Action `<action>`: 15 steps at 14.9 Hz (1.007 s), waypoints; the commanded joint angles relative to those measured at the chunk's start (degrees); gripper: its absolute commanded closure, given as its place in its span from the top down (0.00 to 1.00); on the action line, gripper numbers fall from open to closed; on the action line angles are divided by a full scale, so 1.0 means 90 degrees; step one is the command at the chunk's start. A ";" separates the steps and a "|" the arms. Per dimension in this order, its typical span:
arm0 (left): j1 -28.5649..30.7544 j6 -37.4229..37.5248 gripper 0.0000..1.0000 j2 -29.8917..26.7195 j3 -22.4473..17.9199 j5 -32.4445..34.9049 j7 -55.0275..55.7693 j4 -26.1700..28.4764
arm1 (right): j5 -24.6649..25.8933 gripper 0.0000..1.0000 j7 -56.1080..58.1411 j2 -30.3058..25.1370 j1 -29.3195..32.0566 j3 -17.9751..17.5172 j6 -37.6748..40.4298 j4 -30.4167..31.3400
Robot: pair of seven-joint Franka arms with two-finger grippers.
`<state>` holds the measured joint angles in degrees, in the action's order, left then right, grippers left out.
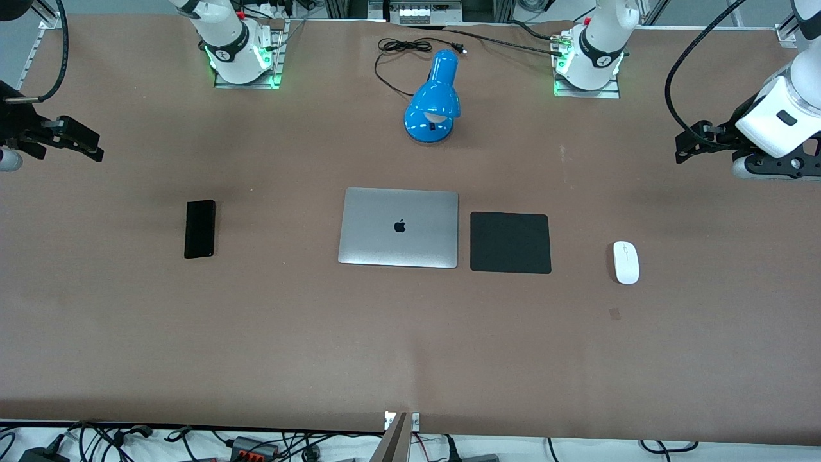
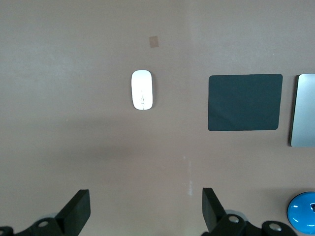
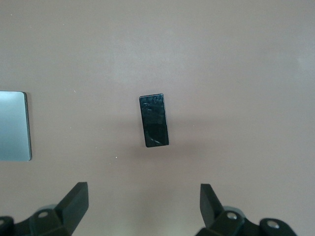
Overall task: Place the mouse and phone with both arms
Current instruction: 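Reach the right gripper to the black phone while the left gripper reaches the mouse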
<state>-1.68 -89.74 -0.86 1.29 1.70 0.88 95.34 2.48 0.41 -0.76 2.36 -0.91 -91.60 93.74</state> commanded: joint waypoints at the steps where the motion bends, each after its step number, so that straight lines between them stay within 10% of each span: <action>1: -0.0008 0.0137 1.00 0.0115 -0.0027 -0.0033 -0.0001 -0.0222 | -0.0012 1.00 -0.0104 -0.0208 -0.0018 0.0004 0.0002 0.0180; 15: 0.0295 0.0987 1.00 0.0943 -0.0027 -0.0101 -0.0078 -0.0232 | 0.0124 1.00 -0.0144 0.1069 -0.0019 -0.0006 -0.0699 0.0415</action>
<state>0.91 -82.25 4.05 1.07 1.69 0.88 95.35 2.50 0.16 4.52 2.30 -0.96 -95.26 97.51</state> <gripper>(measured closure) 0.000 0.000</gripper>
